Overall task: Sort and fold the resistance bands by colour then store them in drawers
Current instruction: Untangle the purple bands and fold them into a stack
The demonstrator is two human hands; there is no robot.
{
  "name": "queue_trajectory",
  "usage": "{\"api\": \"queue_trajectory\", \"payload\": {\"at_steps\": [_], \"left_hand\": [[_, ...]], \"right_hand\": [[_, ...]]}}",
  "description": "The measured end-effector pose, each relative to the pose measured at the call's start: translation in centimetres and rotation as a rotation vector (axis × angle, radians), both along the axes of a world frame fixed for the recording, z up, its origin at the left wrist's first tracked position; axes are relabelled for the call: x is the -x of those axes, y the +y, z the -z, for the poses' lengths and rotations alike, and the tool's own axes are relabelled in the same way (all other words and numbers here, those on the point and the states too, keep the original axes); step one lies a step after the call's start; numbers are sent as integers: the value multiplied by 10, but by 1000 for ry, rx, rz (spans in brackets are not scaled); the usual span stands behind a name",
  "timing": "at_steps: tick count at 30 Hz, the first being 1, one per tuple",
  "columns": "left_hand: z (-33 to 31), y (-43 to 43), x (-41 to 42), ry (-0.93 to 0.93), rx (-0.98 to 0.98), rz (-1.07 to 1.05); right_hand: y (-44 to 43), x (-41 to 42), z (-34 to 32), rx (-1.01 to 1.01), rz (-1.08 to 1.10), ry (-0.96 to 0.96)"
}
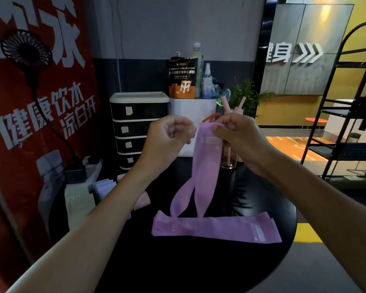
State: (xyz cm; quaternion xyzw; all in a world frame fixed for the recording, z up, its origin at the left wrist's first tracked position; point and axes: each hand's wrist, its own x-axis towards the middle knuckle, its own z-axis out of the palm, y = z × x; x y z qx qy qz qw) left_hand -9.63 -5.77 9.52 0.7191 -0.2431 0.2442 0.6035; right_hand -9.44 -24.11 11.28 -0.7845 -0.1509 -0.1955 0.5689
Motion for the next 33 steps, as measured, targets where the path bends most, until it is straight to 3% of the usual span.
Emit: {"api": "queue_trajectory", "payload": {"at_steps": [2, 6, 9, 16, 24, 33], "left_hand": [[24, 4, -4, 38, -56, -4], [86, 12, -7, 153, -425, -49], [117, 12, -5, 214, -554, -28], [131, -4, -7, 244, -667, 38], [141, -21, -18, 161, -1079, 73], [141, -21, -22, 37, -1091, 18]], "right_hand": [[-9, 1, 12, -13, 28, 41], [-31, 10, 39, -110, 61, 150], [-44, 16, 56, -129, 81, 190], [-55, 28, 76, -145, 81, 235], [-71, 35, 100, -146, 160, 273], [-85, 37, 114, -148, 197, 274]]}}
